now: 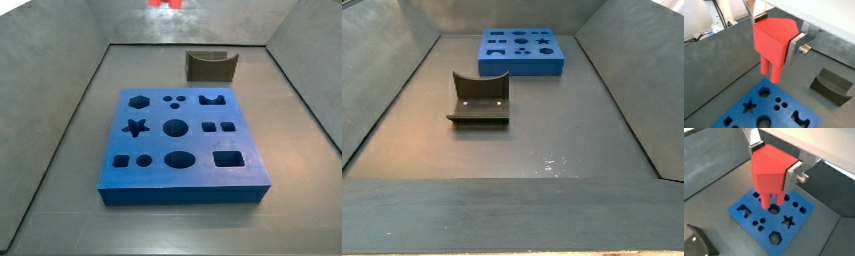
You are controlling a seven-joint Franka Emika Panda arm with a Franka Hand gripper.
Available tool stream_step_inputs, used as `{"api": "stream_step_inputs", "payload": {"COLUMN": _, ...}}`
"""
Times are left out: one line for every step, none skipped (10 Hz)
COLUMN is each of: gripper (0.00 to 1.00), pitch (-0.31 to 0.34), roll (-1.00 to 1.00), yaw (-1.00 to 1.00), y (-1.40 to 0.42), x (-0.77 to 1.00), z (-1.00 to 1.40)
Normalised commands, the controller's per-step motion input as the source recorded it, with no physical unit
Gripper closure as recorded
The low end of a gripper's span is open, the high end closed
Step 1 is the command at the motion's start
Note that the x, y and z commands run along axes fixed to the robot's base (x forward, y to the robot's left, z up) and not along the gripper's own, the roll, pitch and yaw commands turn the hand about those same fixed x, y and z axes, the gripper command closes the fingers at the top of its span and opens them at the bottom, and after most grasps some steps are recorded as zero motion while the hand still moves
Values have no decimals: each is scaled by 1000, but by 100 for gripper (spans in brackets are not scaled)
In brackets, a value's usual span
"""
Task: Pick up the 3 prong object. Move up. Place the 3 prong object on the fixture. Regrasp the 3 prong object. Move to above the board. Insert the 3 prong object.
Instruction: Insert the 3 prong object.
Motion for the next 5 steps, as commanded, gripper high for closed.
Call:
{"api": "stream_step_inputs", "payload": {"gripper": 100, "pitch": -200, "roll": -9, "yaw": -169, "y": 337, "x": 0, "z": -474}}
{"api": "stream_step_inputs", "payload": {"gripper": 100, "pitch": -274, "roll": 0, "yaw": -243, "y": 326, "x": 26, "z": -500}}
{"api": "stream_step_inputs", "payload": {"gripper": 100, "pitch": -263, "roll": 0, "yaw": -300, "y": 309, "x": 123, "z": -509}}
{"api": "stream_step_inputs", "payload": {"gripper": 100, "pitch": -283, "roll": 0, "yaw": -331, "y": 266, "x": 120, "z": -546}}
{"api": "stream_step_inputs", "payload": {"gripper": 100, "pitch": -251, "roll": 0, "yaw": -411, "y": 243, "x": 120, "z": -534}}
